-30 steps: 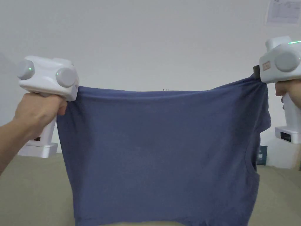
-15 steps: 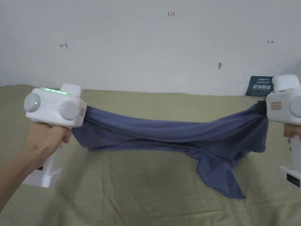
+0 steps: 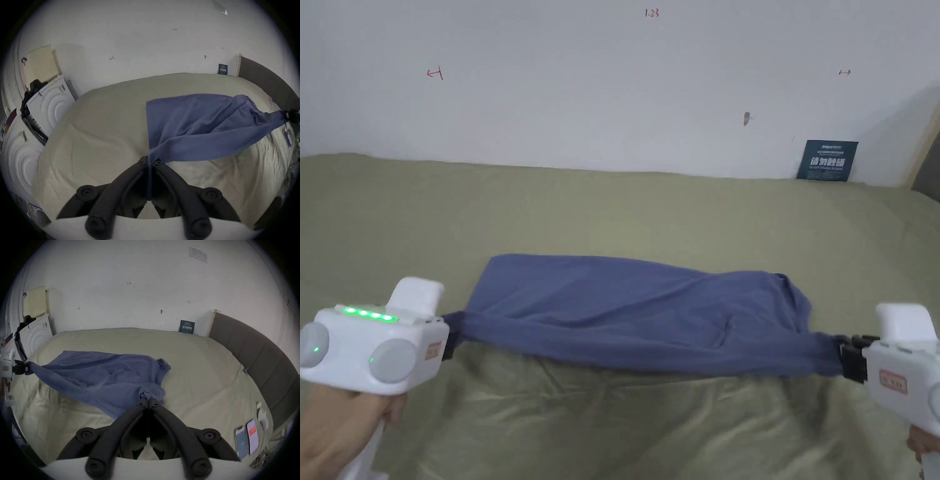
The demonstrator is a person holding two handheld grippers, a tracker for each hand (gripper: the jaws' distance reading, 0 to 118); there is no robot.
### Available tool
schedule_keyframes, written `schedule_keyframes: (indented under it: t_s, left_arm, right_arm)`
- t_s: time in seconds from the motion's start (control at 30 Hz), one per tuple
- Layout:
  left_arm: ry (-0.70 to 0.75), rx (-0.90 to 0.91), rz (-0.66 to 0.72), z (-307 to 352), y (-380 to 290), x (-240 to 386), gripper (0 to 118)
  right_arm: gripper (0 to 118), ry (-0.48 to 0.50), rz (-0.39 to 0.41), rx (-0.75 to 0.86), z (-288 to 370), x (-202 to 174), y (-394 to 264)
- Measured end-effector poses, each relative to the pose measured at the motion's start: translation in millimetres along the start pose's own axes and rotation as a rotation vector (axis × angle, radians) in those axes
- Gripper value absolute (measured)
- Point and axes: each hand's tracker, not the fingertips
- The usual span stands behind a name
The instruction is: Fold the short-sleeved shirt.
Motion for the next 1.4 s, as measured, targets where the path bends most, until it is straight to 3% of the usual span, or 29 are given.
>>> schedule_keyframes:
  t_s: [0.4,0.93,0.97,1.0,1.03,1.07,1.1,1.13,1.2,1.33,1.37,1.4]
  left_arm:
    - [-0.091,-0.060,0.029,107,-138,-21,2]
    - [-0.104,-0.119,0.054,111,-175,-24,2]
    - [-0.117,-0.118,0.064,112,-175,-24,6]
    - [-0.131,-0.125,0.072,112,-174,-26,36]
    - [-0.134,-0.135,0.074,112,-174,-27,76]
    - [-0.151,-0.142,0.087,113,-174,-26,109]
    - [-0.142,-0.138,0.087,115,-175,-26,117]
    - [-0.128,-0.104,0.095,122,-175,-27,116]
    - [-0.110,-0.091,0.121,130,-170,-31,115]
    - [-0.101,-0.051,0.204,143,-163,-40,112]
    - [-0.098,-0.040,0.204,145,-162,-42,103]
    - [-0.084,-0.036,0.201,145,-160,-42,68]
  right_arm:
    - [0,0.061,0.024,-0.090,128,7,-128]
    - [0,0.075,0.005,-0.195,119,7,-173]
    - [0,0.084,-0.001,-0.199,120,8,-172]
    - [4,0.097,-0.015,-0.208,120,9,-172]
    - [16,0.105,-0.028,-0.214,120,9,-170]
    - [47,0.108,-0.041,-0.214,122,10,-169]
    - [102,0.110,-0.048,-0.217,126,10,-165]
    - [118,0.116,-0.054,-0.233,127,10,-161]
    - [108,0.099,-0.074,-0.158,144,17,-155]
    - [108,0.071,-0.155,-0.118,158,25,-143]
    - [103,0.060,-0.163,-0.110,148,30,-148]
    - [78,0.060,-0.177,-0.101,145,34,-149]
